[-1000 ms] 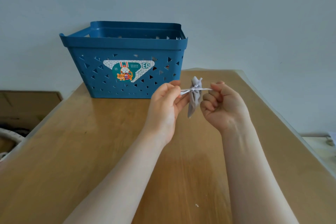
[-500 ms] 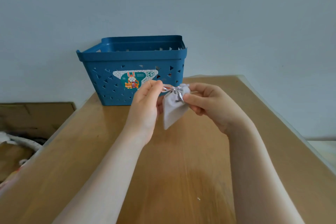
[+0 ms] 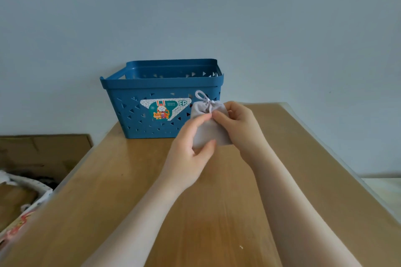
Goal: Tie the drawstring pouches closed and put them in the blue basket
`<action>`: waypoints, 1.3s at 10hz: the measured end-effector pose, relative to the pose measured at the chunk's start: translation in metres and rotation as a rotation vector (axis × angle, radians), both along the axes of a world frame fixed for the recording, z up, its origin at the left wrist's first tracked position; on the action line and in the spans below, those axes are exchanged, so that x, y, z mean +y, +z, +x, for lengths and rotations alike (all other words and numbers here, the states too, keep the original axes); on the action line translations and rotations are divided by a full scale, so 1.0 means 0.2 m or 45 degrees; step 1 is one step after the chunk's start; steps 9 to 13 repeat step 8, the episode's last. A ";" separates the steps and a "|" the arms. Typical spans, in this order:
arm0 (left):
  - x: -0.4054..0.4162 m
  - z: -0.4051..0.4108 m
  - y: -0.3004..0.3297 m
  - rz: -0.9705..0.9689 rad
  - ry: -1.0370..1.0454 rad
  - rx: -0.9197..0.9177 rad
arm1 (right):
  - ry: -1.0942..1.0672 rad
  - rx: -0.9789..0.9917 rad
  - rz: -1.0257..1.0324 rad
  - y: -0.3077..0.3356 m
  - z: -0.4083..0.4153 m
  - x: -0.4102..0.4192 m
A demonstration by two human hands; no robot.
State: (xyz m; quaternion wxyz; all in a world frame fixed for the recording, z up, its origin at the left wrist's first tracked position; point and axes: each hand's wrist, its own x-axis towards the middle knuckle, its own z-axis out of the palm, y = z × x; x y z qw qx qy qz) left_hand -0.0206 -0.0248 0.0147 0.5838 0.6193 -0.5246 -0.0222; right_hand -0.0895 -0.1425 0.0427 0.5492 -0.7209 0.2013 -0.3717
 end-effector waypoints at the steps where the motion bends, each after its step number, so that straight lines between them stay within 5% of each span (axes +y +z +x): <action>1: -0.08 0.07 0.08 -0.056 0.140 -0.162 | 0.132 -0.063 0.063 0.07 0.05 -0.01; 3: -0.34 0.35 0.35 -0.010 0.320 0.026 | -0.011 -0.064 0.136 0.22 0.16 -0.19; 5: -0.58 0.66 0.52 0.122 0.257 0.972 | -0.043 0.005 0.217 0.17 0.27 -0.38; 6: -0.63 0.73 0.54 0.121 0.219 1.149 | -0.041 0.034 0.272 0.11 0.31 -0.42; 7: -0.63 0.74 0.56 0.172 0.335 0.932 | -0.010 0.085 0.280 0.09 0.32 -0.42; 8: -0.60 0.71 0.45 0.110 0.498 0.455 | -0.011 0.084 0.229 0.08 0.30 -0.39; 13: -0.60 0.71 0.45 0.110 0.498 0.455 | -0.011 0.084 0.229 0.08 0.30 -0.39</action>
